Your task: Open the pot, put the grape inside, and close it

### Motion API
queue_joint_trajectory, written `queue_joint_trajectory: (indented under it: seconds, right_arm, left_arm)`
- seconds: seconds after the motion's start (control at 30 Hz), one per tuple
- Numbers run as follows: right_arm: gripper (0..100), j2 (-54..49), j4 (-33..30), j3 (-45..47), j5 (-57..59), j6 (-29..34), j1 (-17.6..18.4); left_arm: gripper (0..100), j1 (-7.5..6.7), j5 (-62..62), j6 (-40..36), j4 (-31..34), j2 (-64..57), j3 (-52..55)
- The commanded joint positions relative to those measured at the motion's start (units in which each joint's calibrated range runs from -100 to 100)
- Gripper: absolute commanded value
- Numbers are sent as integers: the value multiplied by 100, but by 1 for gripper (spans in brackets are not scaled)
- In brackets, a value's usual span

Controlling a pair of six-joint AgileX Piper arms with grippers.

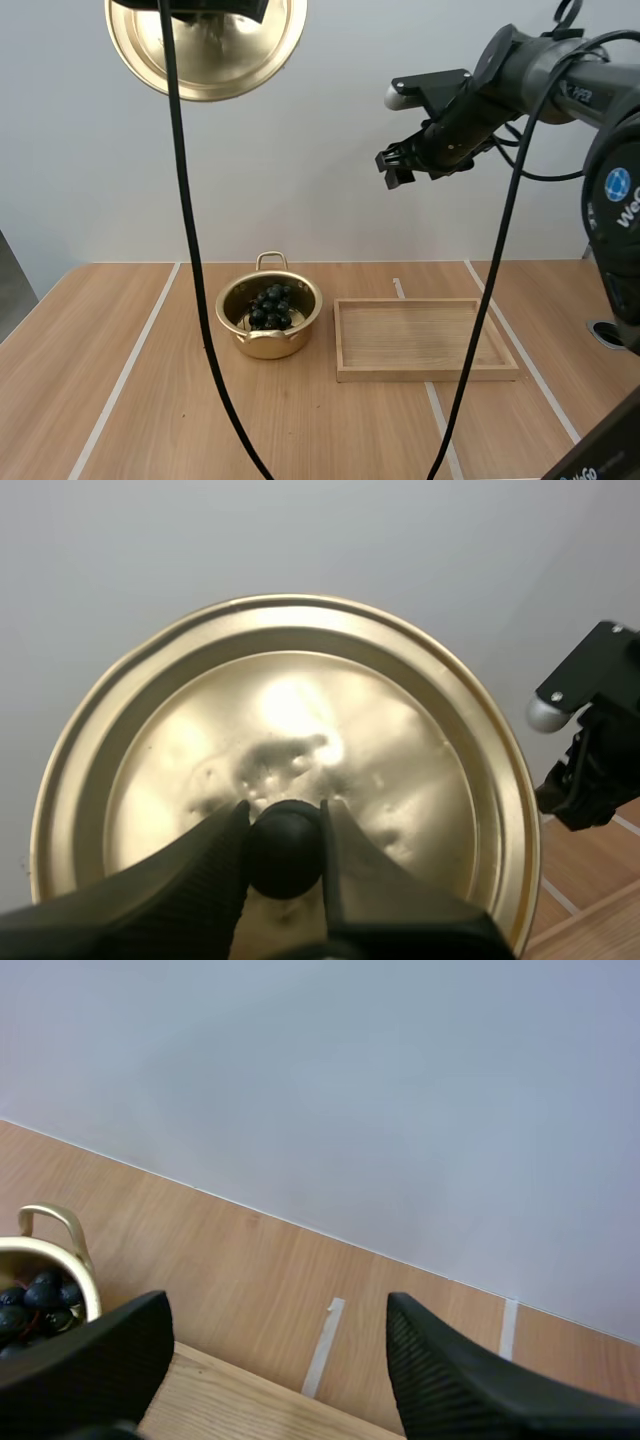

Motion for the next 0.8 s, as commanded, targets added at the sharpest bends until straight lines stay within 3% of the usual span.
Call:
queue_joint_trajectory:
  seconds: [0.0, 0.07, 0.17, 0.3, 0.33, 0.77]
  right_arm:
    - [96, -302, -21, -65, 214, -80, -118]
    - [90, -457, -21, -65, 298, -55, -136]
    - [66, -728, -21, -65, 415, 78, -136]
    - [8, -1065, -7, -65, 474, 153, -136]
    - [0, -1148, -7, -65, 474, 153, -136]
    - [0, -2055, -30, -65, 765, 400, -136]
  left_arm:
    - [0, 21, -327, -34, -126, 112, 336]
    - [0, 21, -642, -11, -126, 183, 647]
    - [0, 21, -1079, 1, -126, 272, 1061]
    - [0, 21, -1352, 37, -139, 503, 1512]
    - [0, 21, -1432, 88, -169, 582, 1612]
    - [0, 21, -2003, 571, -475, 1974, 2545]
